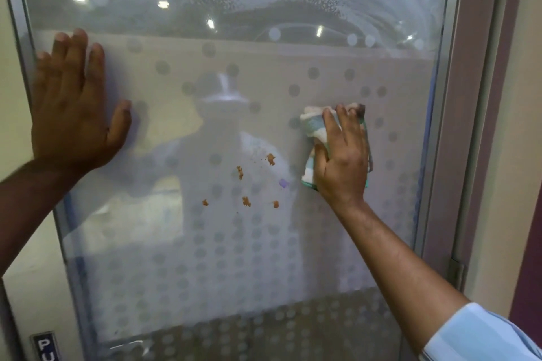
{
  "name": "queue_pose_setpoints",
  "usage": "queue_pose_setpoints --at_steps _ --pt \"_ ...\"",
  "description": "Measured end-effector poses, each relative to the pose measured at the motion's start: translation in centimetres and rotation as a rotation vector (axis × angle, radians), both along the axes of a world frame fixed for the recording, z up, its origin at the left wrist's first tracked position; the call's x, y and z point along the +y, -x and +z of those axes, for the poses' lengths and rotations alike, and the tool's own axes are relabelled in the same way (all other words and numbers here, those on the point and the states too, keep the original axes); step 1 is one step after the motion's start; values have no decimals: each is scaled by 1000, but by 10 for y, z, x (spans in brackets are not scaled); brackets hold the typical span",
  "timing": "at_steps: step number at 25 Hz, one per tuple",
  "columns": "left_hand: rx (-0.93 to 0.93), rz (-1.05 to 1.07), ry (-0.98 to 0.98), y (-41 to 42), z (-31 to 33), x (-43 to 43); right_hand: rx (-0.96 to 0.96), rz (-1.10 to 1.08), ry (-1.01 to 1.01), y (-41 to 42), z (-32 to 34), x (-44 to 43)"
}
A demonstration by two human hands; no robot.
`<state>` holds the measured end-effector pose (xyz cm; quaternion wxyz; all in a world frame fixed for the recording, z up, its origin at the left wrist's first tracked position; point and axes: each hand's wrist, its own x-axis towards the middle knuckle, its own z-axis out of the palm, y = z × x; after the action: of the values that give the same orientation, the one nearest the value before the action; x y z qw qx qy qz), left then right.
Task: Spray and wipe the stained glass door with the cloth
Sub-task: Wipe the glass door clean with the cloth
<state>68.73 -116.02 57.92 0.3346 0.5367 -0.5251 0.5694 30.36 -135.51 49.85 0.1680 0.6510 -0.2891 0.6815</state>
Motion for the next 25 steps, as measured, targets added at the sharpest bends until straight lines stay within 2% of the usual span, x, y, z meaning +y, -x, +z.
queue_pose_setpoints --at_steps 3,9,13,16,20,25 --pt "-21 30 12 -2 -1 1 -74 11 -51 -18 -19 10" --pt "38 89 11 5 -11 0 123 27 -17 -33 -98 28" --pt "15 100 -35 27 -64 0 138 37 -34 -31 -80 25" --pt "33 125 -67 38 -105 1 66 44 -44 -43 -57 28" --pt "37 190 -72 33 -120 -1 -26 36 -89 -63 -56 38" --pt "8 182 -36 28 -122 -7 164 28 -25 -77 -135 63"
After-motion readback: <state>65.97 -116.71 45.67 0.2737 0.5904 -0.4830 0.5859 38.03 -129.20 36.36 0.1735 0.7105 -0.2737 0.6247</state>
